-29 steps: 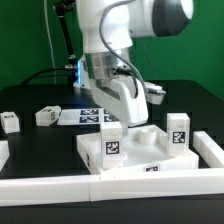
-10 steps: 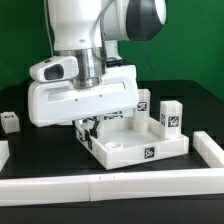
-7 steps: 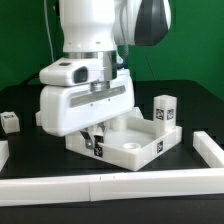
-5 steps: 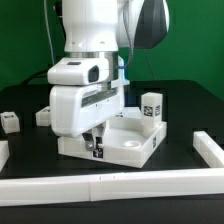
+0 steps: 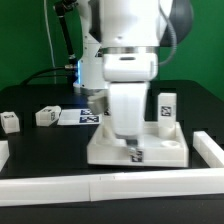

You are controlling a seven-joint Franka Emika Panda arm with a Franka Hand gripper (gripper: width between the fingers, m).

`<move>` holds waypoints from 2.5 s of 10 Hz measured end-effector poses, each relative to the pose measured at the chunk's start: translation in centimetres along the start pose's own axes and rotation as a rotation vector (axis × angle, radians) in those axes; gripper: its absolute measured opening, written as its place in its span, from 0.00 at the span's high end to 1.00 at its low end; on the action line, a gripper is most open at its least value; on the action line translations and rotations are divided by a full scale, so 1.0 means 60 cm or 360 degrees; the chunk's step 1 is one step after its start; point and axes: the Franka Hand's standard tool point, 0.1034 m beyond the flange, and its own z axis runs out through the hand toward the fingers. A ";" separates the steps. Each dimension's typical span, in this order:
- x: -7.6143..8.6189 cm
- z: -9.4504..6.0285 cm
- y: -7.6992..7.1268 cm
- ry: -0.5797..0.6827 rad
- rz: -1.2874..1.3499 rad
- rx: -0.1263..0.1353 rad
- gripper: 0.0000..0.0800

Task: Assemble square table

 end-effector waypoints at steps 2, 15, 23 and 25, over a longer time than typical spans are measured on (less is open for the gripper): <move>-0.004 0.001 -0.001 0.0003 0.0015 -0.0011 0.92; 0.033 0.016 0.047 -0.0068 -0.0143 0.0051 0.69; 0.031 0.017 0.040 -0.0073 -0.0142 0.0070 0.19; 0.030 0.017 0.041 -0.0073 -0.0141 0.0070 0.19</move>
Offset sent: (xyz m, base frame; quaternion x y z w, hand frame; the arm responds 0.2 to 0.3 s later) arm 0.0000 0.0000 0.0000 0.0000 0.0000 0.0000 1.0000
